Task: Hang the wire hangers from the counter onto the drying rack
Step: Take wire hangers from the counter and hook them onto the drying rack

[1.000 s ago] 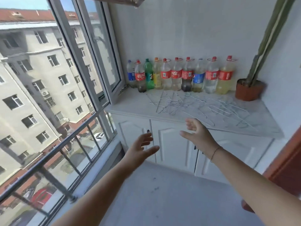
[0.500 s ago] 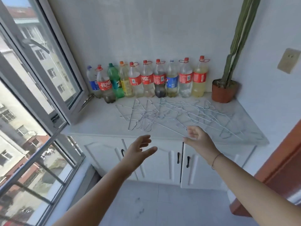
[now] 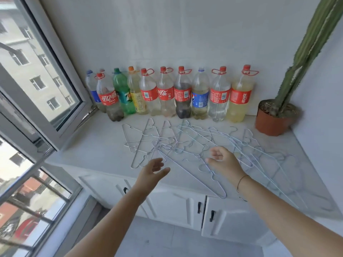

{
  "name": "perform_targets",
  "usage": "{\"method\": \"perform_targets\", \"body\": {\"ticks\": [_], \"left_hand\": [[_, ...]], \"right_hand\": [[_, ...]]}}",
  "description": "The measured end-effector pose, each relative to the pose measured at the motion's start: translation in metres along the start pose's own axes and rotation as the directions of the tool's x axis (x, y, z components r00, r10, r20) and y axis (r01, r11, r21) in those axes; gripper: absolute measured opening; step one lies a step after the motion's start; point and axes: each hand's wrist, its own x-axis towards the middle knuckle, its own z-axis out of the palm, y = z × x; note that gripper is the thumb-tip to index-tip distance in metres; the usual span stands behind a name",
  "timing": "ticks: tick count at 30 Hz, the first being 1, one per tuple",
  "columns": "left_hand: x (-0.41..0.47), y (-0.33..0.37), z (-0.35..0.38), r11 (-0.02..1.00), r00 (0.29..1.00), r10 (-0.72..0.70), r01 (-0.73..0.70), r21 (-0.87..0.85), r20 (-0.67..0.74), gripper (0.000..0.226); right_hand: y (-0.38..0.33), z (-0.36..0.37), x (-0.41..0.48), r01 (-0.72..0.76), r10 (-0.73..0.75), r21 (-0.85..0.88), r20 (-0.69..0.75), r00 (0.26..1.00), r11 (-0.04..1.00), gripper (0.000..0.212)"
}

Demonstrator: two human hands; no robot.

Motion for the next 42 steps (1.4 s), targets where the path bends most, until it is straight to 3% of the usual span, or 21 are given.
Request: {"method": "perform_targets", "body": {"ticks": [17, 27, 34, 38, 42], "left_hand": [[0.191, -0.043, 0.012, 0.972, 0.979, -0.205, 0.204, 0.117, -0.005, 0.037], [0.220, -0.074, 0.019, 0.940, 0.943, -0.333, 0.334, 0.066, -0.025, 0.033], [0.229, -0.086, 0.024, 0.931, 0.934, -0.352, 0.357, 0.080, -0.064, 0.023], [0.236, -0.086, 0.029, 0.922, 0.934, -0.340, 0.354, 0.155, -0.110, 0.023], [0.245, -0.083, 0.038, 0.904, 0.927, -0.350, 0.371, 0.212, -0.133, 0.024]], "right_hand": [[0.064, 0.053, 0.188, -0.188, 0.184, -0.088, -0.045, 0.982, 0.978, 0.024], [0.065, 0.113, 0.273, -0.103, 0.154, -0.281, 0.166, 0.974, 0.954, 0.027], [0.106, 0.072, 0.302, -0.247, 0.186, -0.411, -0.183, 0.965, 0.878, 0.020], [0.125, 0.022, 0.298, -0.401, 0.192, -0.504, -0.417, 0.889, 0.765, 0.028], [0.142, -0.018, 0.285, -0.530, 0.248, -0.445, -0.548, 0.799, 0.722, 0.034]]}}
